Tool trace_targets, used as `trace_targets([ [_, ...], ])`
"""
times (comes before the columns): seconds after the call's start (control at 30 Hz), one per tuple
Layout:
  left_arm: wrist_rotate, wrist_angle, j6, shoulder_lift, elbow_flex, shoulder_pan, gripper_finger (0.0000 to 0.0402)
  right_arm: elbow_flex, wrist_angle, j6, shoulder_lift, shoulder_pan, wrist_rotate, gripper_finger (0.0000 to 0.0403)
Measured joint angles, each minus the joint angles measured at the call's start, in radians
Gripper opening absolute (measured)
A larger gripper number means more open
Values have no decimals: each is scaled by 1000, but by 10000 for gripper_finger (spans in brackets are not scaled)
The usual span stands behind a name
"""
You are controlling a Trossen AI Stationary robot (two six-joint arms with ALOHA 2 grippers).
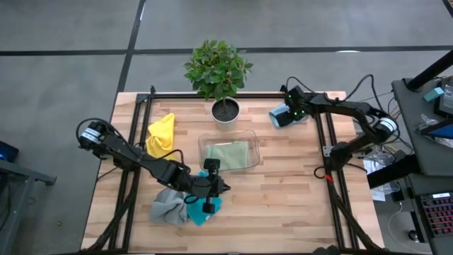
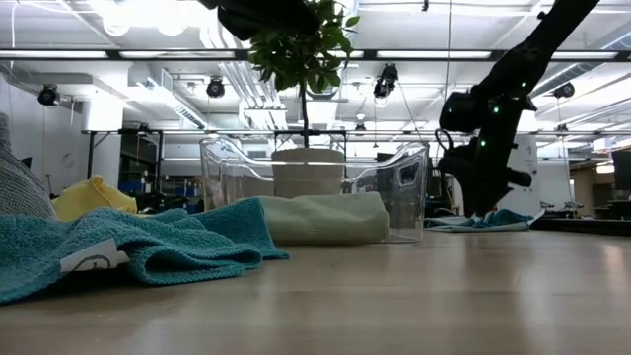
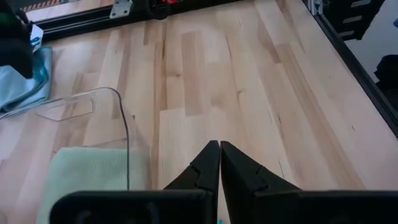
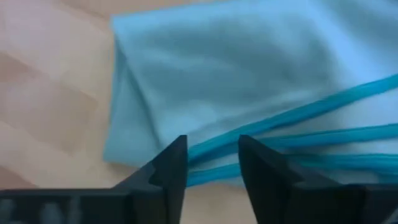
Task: Fold microfiber towels
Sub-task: Fold the light blue microfiber cloth
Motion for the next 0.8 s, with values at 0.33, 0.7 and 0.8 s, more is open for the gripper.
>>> trace_targets([
  [0.33,-40,-1,5,0,0,1,0,1,71,28,84,0,-30,155],
  [0.7,-72,0,7,2,0,1,0,-30,219,-34,82,3,-82,19],
  [0.8,-80,-3,7,3,0,1,0,-33,236,-13,39,14,-106,12],
])
